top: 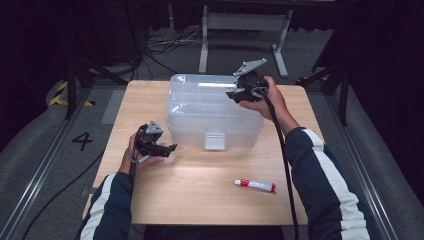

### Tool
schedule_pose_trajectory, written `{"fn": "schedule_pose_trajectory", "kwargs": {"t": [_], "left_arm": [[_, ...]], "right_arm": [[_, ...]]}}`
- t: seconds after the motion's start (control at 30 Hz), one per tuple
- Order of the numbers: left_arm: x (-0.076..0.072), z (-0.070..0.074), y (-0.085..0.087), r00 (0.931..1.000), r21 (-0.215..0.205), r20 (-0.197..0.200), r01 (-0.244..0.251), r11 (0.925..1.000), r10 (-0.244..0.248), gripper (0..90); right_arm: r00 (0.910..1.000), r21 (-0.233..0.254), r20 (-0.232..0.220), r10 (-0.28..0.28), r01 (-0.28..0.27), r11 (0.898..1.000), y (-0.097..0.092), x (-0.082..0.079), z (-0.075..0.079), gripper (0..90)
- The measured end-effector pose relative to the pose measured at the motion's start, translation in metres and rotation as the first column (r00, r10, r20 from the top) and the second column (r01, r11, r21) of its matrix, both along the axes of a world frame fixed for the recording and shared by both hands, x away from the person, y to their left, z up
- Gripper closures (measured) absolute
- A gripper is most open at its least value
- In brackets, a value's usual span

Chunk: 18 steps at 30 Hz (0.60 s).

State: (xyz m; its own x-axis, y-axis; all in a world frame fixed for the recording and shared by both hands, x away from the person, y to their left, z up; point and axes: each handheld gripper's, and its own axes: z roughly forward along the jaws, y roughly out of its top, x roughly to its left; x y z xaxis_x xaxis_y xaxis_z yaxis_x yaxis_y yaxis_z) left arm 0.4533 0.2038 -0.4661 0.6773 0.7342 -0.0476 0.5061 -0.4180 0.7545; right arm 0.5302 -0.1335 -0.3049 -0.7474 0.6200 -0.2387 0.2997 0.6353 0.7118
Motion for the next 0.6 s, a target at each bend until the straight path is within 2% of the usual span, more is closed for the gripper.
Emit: {"fn": "schedule_pose_trajectory", "kwargs": {"t": [0.13, 0.2, 0.27, 0.3, 0.37, 0.6], "left_arm": [[0.005, 0.011, -0.005, 0.9993, -0.038, 0.037, 0.007, 0.9993, -0.006, 18.3], [0.006, 0.013, -0.007, 0.9992, -0.054, 0.038, 0.015, 0.9984, -0.013, 18.4], [0.008, 0.017, -0.011, 0.9981, -0.057, 0.059, 0.024, 0.9981, -0.021, 18.4], [0.008, 0.018, -0.014, 0.9983, -0.073, 0.053, 0.027, 0.997, -0.023, 18.3], [0.01, 0.019, -0.018, 0.9977, -0.055, 0.068, 0.015, 0.9984, -0.012, 15.4], [0.012, 0.018, -0.02, 0.9982, -0.061, 0.059, 0.015, 0.998, -0.012, 12.4]], "right_arm": [[1.0, -0.007, -0.009, -0.003, 0.003, 1.0, 0.001, 0.003, -0.002, 58.7], [0.9999, -0.015, -0.01, -0.004, 0.004, 1.0, 0.002, 0.003, -0.003, 60.3], [0.9999, -0.021, -0.012, 0.003, -0.003, 1.0, 0.002, 0.003, -0.003, 63.6], [0.9999, -0.023, -0.011, 0.003, -0.003, 1.0, 0.003, 0.003, -0.003, 63.9], [0.9999, -0.019, -0.012, -0.001, 0.001, 1.0, 0.003, 0.003, -0.004, 65.6], [0.9999, -0.02, 0.0, -0.016, 0.016, 1.0, 0.002, 0.002, -0.005, 69.8]]}}
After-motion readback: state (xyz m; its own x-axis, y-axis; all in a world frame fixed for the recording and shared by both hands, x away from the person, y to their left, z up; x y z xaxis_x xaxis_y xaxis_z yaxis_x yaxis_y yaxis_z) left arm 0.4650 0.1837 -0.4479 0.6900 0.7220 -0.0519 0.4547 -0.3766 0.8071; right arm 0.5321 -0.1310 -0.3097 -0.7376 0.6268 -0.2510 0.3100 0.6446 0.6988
